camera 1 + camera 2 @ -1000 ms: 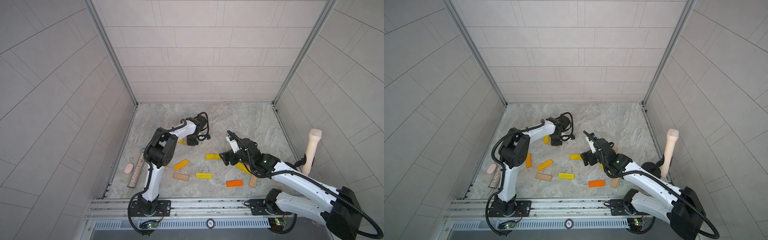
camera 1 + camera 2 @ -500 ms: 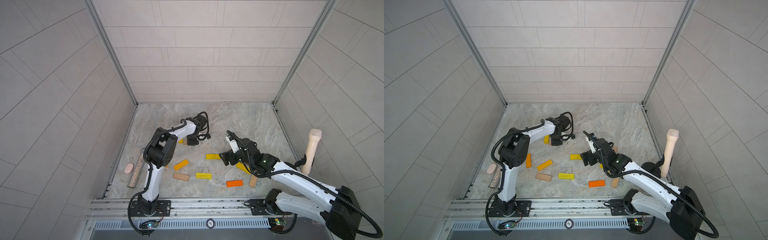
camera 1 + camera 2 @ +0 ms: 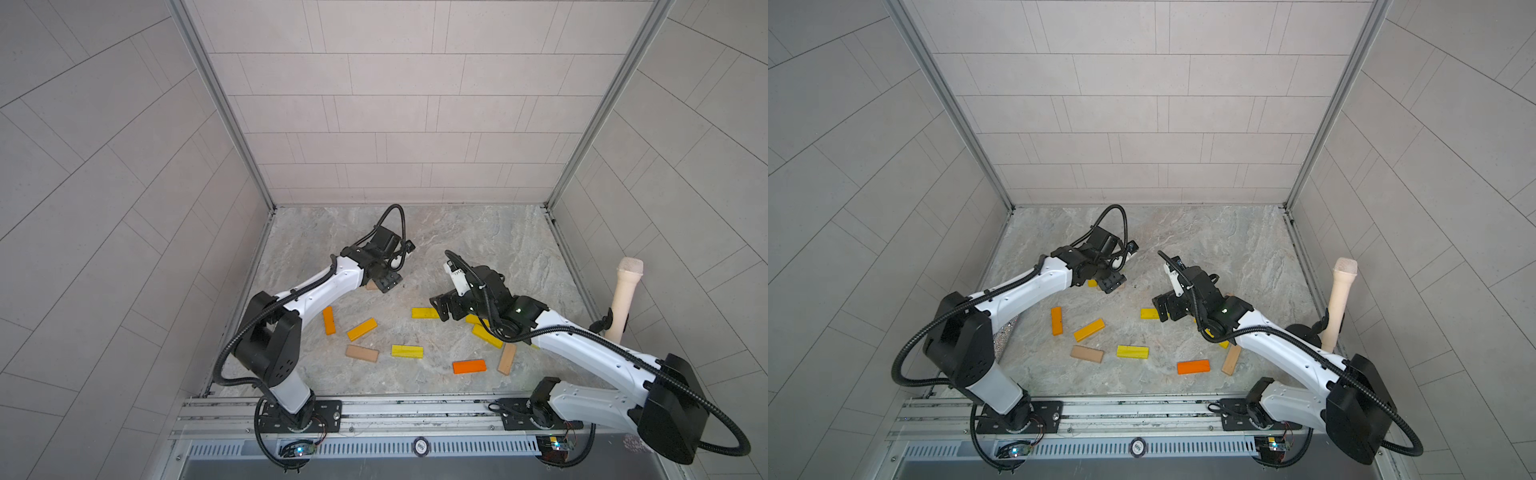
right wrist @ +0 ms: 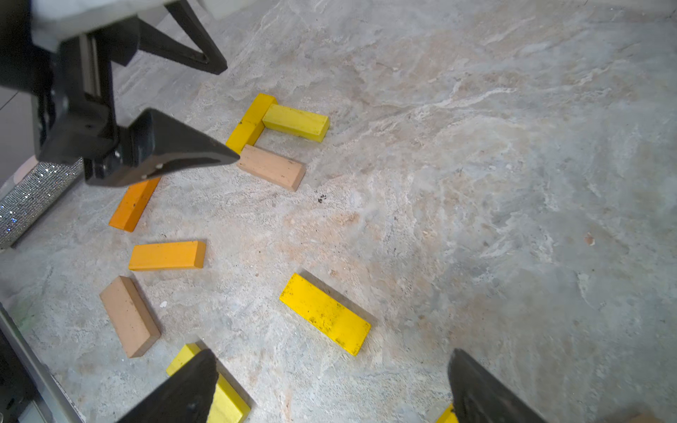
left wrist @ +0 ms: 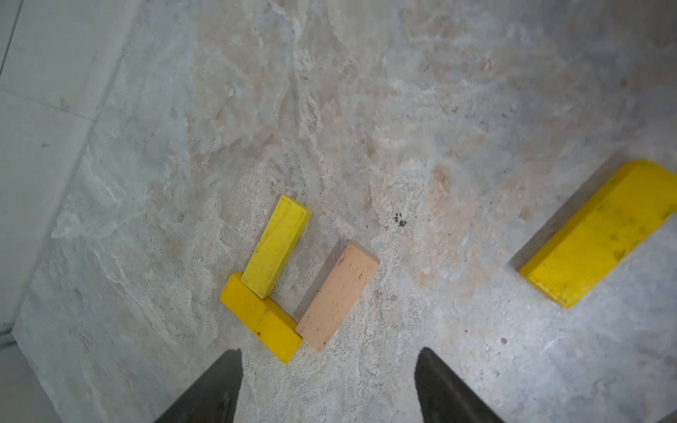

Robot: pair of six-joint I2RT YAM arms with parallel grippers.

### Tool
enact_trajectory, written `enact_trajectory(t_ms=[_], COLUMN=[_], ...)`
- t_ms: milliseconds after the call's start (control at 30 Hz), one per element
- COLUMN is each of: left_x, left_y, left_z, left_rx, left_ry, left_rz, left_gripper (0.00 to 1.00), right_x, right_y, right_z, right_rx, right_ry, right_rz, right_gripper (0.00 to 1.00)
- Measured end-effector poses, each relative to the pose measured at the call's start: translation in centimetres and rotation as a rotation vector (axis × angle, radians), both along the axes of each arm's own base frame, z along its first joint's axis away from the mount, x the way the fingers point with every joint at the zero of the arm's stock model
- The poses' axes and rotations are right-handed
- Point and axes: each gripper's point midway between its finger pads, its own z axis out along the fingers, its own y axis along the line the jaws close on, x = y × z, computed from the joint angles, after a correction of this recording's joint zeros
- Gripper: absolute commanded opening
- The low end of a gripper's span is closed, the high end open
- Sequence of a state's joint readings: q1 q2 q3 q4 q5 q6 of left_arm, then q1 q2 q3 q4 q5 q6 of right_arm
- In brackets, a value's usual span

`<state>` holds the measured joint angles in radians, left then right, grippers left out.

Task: Assemble the number 8 with building blocks
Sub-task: Assemble the building block at the center of the board.

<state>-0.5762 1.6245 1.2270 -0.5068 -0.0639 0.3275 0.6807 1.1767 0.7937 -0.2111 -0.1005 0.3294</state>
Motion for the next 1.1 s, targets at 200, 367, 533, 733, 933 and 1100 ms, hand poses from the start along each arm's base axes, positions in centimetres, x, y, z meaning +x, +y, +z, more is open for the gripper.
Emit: enact_trajectory(t_ms=[200, 367, 533, 733, 933, 1100], left_x=[0.1, 0.7, 1.1, 1.8, 3.4, 4.5], left_y=[2.2, 6.1, 9.2, 8.9, 10.4, 11.2], left_z=[-0.6, -1.4, -3.2, -3.2, -3.8, -5.3], left_rx=[-0.163, -0.353, -0.496, -0.639, -0.799, -0.937], left_ry=[-0.005, 0.035, 0.091, 0.141, 0.169, 0.222], left_rz=[0.284, 0.538, 0.729, 0.793, 0.880, 0.924], left_gripper=[1.00, 1.00, 1.00, 1.00, 1.00, 1.00], right_x=[2.4, 4.2, 6.0, 8.5, 10.8, 12.7], right_y=[2.1, 4.0, 6.4, 8.8, 10.7, 11.8], right_z=[0.3, -0.7, -2.0, -4.4, -6.6, -7.4], right_rx=[0.013, -0.007, -0.039, -0.077, -0.126, -0.151], right_ry=[0.017, 0.045, 0.068, 0.099, 0.112, 0.105], right_rz=[-0.006, -0.001, 0.010, -0.010, -0.042, -0.079], right_gripper=[1.00, 1.00, 0.96, 0.89, 0.87, 0.85])
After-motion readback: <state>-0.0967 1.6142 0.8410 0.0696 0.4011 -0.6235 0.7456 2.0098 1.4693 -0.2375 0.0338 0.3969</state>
